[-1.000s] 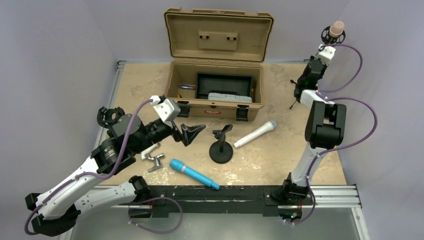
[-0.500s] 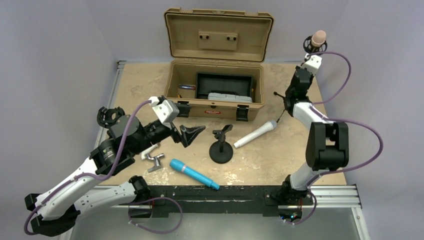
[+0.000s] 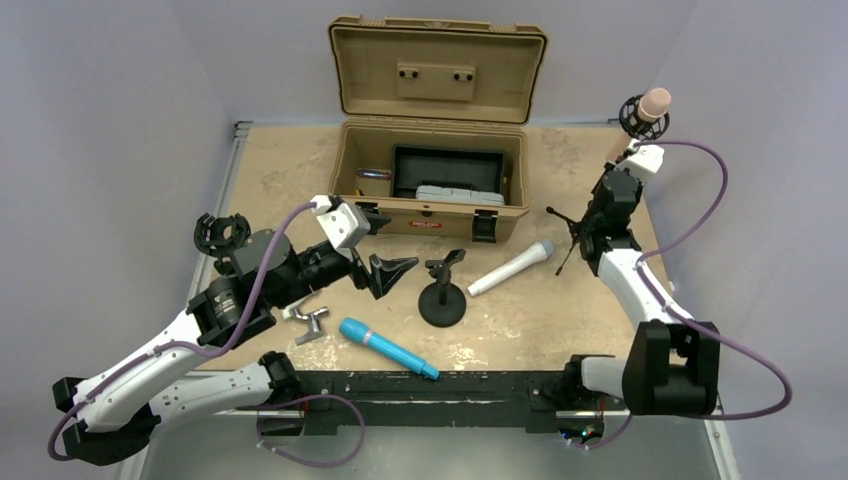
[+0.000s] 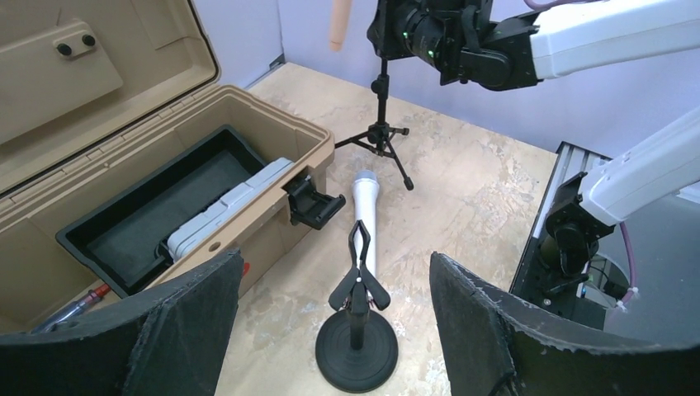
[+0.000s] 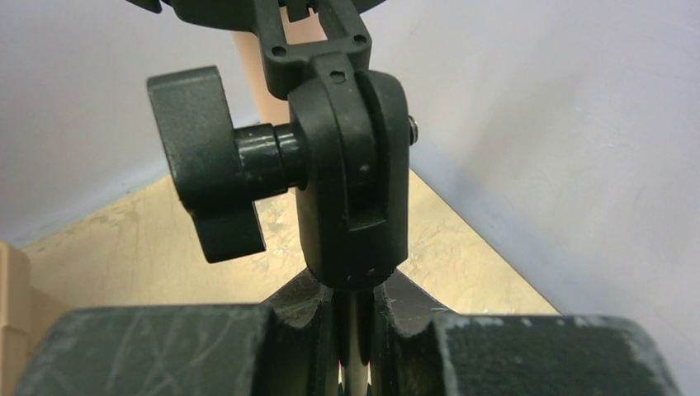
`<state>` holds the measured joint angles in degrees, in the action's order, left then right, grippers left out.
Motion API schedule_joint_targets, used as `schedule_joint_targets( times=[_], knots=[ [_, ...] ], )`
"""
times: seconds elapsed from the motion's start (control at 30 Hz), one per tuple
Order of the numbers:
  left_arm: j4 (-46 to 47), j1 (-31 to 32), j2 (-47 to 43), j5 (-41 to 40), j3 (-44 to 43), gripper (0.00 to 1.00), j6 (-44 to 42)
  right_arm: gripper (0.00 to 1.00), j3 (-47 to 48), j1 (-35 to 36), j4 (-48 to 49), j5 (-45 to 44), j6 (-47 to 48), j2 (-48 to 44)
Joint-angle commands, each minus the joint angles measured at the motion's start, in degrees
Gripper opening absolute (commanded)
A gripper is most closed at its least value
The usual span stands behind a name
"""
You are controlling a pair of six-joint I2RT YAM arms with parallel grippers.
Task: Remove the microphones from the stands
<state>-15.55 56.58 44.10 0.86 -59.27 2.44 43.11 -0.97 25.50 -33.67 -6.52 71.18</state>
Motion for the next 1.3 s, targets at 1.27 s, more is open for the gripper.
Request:
schedule_joint_targets(
  times=[1.27],
  knots=[
    [1.5, 2.3, 1.1, -3.1, -0.9, 0.81, -0.9, 0.0, 7.1, 13.8, -35.6, 8.0, -16.4, -26.1]
  ],
)
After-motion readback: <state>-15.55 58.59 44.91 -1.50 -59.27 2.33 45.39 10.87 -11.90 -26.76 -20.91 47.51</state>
